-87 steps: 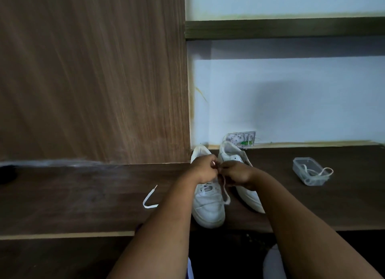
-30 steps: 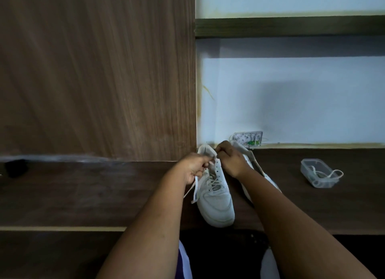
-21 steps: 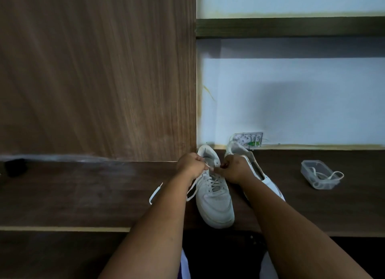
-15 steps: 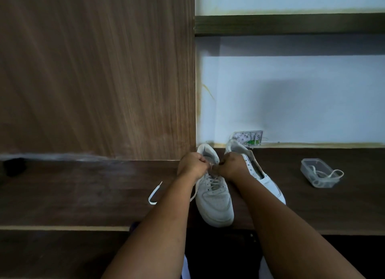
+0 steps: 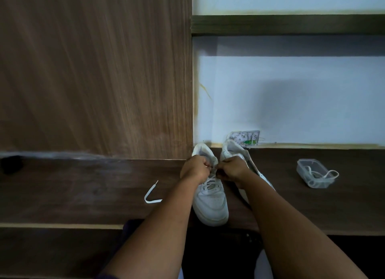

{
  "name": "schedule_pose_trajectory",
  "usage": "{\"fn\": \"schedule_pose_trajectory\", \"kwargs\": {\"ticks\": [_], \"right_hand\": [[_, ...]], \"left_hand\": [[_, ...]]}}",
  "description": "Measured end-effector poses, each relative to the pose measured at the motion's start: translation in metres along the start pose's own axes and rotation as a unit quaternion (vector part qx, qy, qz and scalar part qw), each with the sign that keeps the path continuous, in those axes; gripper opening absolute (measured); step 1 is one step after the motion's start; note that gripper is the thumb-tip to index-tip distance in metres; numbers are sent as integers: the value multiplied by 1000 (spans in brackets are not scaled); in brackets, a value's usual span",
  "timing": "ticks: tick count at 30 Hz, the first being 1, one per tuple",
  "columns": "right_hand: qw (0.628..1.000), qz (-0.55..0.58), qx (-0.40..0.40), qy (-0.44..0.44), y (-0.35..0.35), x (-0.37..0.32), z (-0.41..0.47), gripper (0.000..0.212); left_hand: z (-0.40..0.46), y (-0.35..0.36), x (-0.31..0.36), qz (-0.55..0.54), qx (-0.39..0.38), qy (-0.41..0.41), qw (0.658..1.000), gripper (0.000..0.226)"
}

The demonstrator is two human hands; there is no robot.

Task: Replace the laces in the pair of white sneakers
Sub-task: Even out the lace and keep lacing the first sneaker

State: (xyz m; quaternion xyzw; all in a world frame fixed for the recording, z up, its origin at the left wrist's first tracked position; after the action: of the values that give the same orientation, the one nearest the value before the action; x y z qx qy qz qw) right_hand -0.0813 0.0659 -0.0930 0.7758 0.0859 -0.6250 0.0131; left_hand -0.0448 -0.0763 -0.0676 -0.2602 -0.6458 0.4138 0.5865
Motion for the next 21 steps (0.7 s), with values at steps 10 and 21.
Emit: {"fn": "schedule_pose_trajectory", "kwargs": {"ticks": [10,21], "right_hand": [[999,-14,-25,-27,2,-1,1,37],[943,81,318,-57,-104,-34,-18,31]], "left_hand": [[-5,4,9,56,32,5,998,23],[11,-12,-7,-56,18,-9,998,14]]}}
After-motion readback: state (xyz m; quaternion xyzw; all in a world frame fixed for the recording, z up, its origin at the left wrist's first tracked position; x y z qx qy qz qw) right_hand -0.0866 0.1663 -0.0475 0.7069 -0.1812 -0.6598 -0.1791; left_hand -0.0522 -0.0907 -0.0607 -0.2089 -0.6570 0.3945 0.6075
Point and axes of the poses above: each hand's wrist, its own z-axis towards the middle knuckle, its own y-axis out of the palm, x = y × z, the point moved 8 cm from there along z, towards the middle knuckle, and after that the axes turned 10 degrees about z, right-handed, at the moved point
